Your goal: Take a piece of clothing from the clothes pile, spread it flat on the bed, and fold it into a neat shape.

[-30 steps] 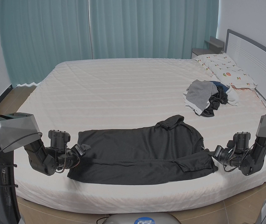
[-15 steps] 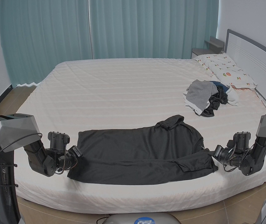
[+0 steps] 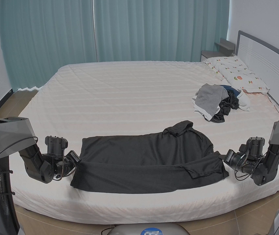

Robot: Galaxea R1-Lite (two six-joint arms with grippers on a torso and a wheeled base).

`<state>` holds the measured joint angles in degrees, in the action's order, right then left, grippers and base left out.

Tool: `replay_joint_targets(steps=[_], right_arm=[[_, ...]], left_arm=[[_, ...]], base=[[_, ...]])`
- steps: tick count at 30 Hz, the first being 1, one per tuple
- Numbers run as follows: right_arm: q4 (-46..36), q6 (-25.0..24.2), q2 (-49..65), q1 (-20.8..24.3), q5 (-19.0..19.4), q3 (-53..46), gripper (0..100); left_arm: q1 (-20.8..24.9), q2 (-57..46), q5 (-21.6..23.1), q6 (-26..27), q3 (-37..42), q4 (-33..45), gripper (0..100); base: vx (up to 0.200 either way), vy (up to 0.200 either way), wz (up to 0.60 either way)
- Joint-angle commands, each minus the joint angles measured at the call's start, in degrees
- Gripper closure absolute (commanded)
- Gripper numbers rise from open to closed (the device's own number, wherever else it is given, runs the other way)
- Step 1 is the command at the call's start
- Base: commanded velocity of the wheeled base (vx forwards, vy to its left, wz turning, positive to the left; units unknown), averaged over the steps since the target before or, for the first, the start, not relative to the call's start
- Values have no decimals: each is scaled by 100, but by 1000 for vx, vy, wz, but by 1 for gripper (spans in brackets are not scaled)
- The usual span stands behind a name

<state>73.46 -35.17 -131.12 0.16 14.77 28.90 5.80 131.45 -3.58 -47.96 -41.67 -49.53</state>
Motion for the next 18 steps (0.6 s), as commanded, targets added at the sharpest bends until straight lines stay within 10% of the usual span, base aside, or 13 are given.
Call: replay_joint_targets(steps=[1,18], right_arm=[[2,1,-89,46,-1,54,100],[-25,19,-353,72,-27,265,100]], left_arm=[[-9,-14,-2,-3,1,22,100],[44,267,51,-12,-114,31,100]], base=[[0,0,0],[0,0,0]])
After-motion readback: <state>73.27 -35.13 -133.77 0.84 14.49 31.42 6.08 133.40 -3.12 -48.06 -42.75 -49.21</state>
